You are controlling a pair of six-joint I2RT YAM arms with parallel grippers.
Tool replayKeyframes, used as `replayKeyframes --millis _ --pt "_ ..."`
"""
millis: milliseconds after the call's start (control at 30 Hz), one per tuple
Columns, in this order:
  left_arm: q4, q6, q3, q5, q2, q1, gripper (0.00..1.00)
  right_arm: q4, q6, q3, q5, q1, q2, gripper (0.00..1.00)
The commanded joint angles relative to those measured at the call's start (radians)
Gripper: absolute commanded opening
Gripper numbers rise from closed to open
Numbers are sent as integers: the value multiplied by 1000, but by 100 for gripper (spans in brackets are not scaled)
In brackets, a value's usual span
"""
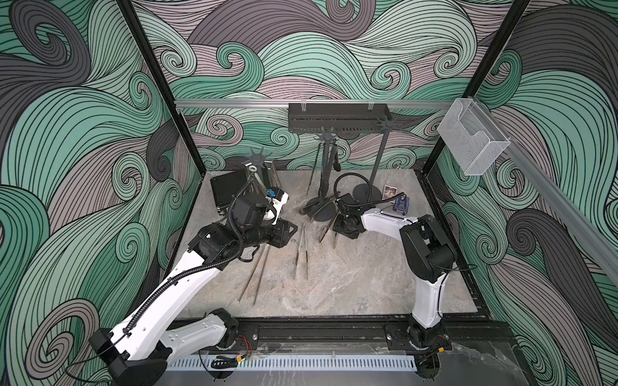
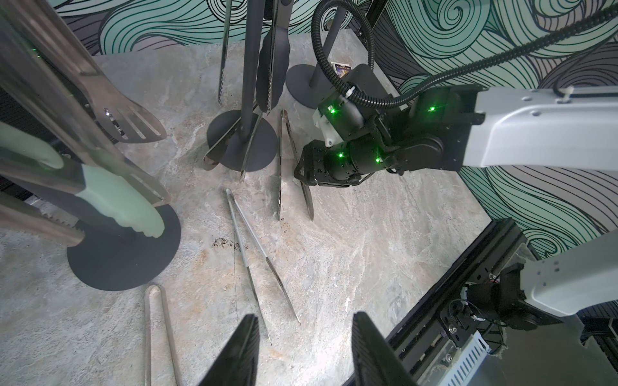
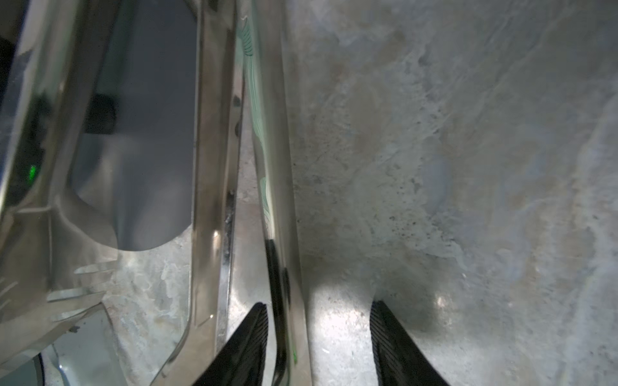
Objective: Hang food tongs on kitchen utensil racks
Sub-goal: Pick up the food tongs from the center of the board.
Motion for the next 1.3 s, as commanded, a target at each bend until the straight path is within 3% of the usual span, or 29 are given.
replayKeyframes --millis 0,167,700,767,1033,1267 --pt "12 13 -3 12 -16 10 46 -73 5 -10 84 2 7 50" --pt "13 12 -7 12 -22 11 46 -90 -7 -62 132 -24 -32 45" --pt "18 9 -16 12 -25 13 47 -89 -136 -207 114 -145 -147 6" --pt "16 9 -16 9 -28 14 47 -89 -194 -213 103 -156 -165 0" --pt "3 13 -4 -17 -43 18 47 -85 -553 -239 23 -170 -369 0" --pt "22 12 -5 -25 -58 21 46 -46 -859 -223 -176 -162 -625 0"
